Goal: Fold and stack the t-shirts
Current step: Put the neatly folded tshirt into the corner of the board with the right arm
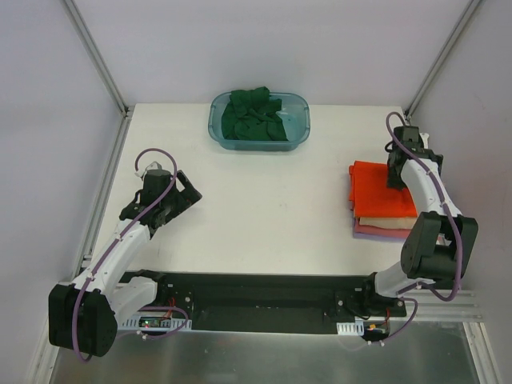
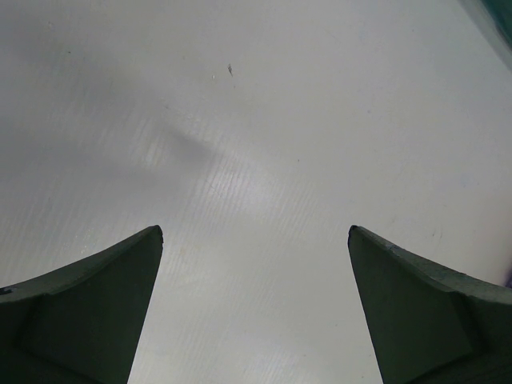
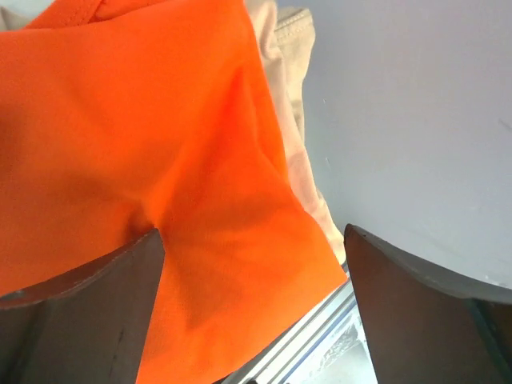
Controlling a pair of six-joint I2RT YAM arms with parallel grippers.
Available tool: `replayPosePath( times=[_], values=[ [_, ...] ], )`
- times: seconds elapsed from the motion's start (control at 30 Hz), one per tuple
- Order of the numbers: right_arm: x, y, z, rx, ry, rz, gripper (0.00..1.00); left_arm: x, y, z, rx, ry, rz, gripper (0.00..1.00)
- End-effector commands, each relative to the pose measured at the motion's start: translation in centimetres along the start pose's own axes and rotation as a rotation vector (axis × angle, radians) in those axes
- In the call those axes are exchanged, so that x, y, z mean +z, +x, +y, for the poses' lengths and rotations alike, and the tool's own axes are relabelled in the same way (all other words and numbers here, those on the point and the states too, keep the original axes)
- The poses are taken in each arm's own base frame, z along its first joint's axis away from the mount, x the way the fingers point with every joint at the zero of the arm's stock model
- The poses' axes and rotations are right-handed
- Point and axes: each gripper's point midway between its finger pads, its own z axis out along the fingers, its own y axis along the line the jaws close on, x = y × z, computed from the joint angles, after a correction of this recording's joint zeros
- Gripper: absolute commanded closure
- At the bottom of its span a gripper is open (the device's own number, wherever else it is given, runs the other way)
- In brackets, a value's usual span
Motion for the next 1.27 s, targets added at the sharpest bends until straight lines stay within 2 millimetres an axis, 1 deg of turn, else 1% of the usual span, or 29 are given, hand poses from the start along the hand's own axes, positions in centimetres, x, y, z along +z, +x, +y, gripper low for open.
replayPosePath(
  times=[0.0, 0.13, 0.3, 0.4, 0.5, 0.57, 0.6, 0.63, 0.73, 0.83, 0.9, 0.97, 1.03, 1.13, 1.23],
  values=[
    [-1.3, -1.5, -1.5, 0.155, 0.038, -0.048, 0.04, -0.1, -0.6, 0.5, 0.012, -0.012, -0.028, 0.01],
    [-4.0, -2.9, -1.6, 0.281, -0.058, -0.125, 0.04, -0.5, -0.7, -0.1, 0.023, 0.019, -0.026, 0.01],
    [-7.5, -3.3, 0.0, 0.401, -0.285, -0.239, 0.04, -1.6, -1.2, -1.3, 0.040, 0.074, -0.039, 0.01],
    [-9.6, -3.2, 1.8, 0.464, -0.454, -0.350, 0.04, -2.4, -1.5, -2.4, 0.042, 0.123, -0.041, 0.01],
    [-11.9, -2.6, 4.0, 0.487, -0.643, -0.419, 0.04, -3.2, -1.6, -2.9, 0.043, 0.154, -0.046, 0.01],
    [-13.2, -1.8, 4.5, 0.490, -0.711, -0.446, 0.04, -3.4, -1.3, -2.9, 0.043, 0.166, -0.041, 0.01],
    [-14.0, -1.2, 5.2, 0.474, -0.768, -0.449, 0.04, -3.7, -1.3, -3.0, 0.046, 0.176, -0.047, 0.01],
    [-14.4, -0.6, 5.5, 0.467, -0.796, -0.455, 0.04, -3.9, -1.3, -3.0, 0.048, 0.178, -0.051, 0.01],
    [-16.4, 0.5, 5.3, 0.468, -0.861, -0.517, 0.04, -4.8, -1.6, -3.2, 0.062, 0.210, -0.081, 0.01],
    [-17.2, 2.0, 5.1, 0.498, -0.888, -0.568, 0.04, -6.1, -2.1, -3.1, 0.079, 0.238, -0.144, 0.01],
    [-17.3, 3.1, 5.1, 0.505, -0.891, -0.597, 0.04, -6.6, -2.4, -2.6, 0.090, 0.240, -0.193, 0.01],
    [-17.0, 4.2, 5.1, 0.504, -0.882, -0.609, 0.04, -7.2, -2.6, -2.4, 0.089, 0.251, -0.229, 0.01],
    [-16.2, 5.2, 5.3, 0.497, -0.860, -0.618, 0.04, -7.5, -3.0, -2.1, 0.077, 0.249, -0.270, 0.01],
    [-15.9, 5.8, 5.2, 0.515, -0.850, -0.628, 0.04, -8.0, -3.3, -2.5, 0.084, 0.277, -0.288, 0.01],
    [-15.8, 5.8, 4.8, 0.524, -0.828, -0.633, 0.04, -8.2, -3.2, -2.7, 0.089, 0.290, -0.285, 0.01]
  ],
)
